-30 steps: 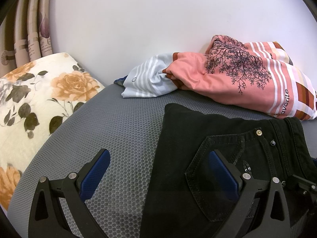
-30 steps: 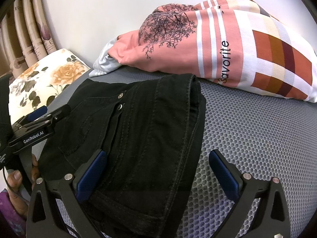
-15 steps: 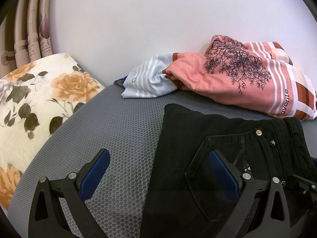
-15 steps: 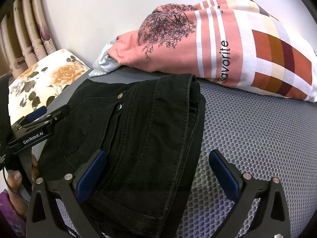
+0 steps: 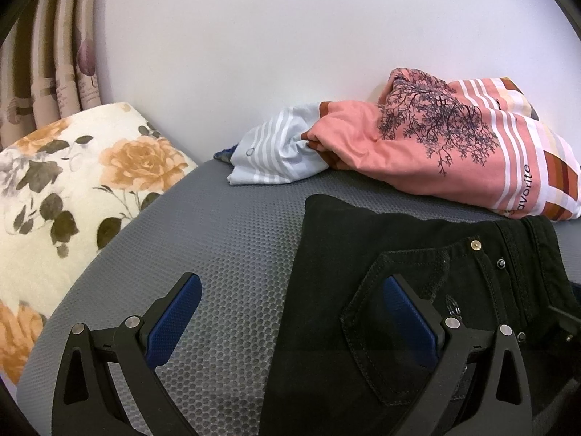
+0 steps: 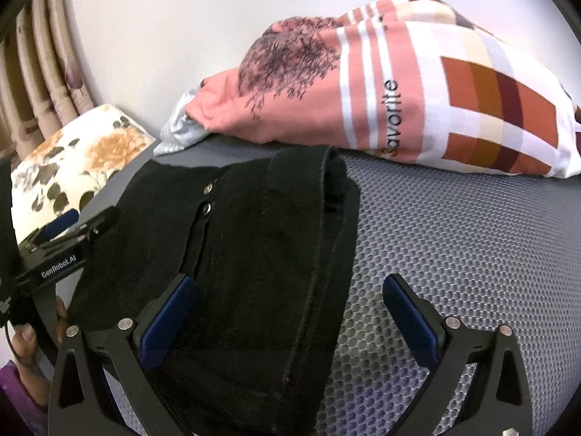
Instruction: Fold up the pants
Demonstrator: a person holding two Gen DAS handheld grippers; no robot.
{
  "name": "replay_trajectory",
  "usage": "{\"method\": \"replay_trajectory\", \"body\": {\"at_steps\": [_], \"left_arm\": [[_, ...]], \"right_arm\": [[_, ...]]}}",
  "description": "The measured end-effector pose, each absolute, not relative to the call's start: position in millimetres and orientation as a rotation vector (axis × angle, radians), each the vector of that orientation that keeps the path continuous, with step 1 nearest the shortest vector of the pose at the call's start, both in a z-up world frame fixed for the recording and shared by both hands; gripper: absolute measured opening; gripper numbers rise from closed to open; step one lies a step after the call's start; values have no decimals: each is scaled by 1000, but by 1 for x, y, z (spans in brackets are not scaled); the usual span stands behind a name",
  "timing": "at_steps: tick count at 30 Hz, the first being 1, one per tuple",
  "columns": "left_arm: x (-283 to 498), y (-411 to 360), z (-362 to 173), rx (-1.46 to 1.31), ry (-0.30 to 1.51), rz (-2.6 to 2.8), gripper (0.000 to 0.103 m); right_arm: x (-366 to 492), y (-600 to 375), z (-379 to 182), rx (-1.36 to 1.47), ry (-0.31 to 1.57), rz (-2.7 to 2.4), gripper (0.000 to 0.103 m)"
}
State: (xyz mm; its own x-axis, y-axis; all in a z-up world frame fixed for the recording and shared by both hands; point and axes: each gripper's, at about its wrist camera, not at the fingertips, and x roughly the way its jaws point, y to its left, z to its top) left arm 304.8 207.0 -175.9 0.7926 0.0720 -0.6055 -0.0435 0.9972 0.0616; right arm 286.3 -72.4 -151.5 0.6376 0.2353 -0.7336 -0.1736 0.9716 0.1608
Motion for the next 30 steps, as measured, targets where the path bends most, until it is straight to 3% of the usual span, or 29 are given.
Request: {"method": "replay_trajectory", "body": {"at_steps": [12, 30], "left_arm": [[244, 192, -158, 172, 569, 157, 100], [95, 178, -16, 120, 350, 227, 103]], "right_arm": [[230, -64, -107, 43, 766, 268, 103], [121, -59, -2, 23, 612, 372, 103]]}}
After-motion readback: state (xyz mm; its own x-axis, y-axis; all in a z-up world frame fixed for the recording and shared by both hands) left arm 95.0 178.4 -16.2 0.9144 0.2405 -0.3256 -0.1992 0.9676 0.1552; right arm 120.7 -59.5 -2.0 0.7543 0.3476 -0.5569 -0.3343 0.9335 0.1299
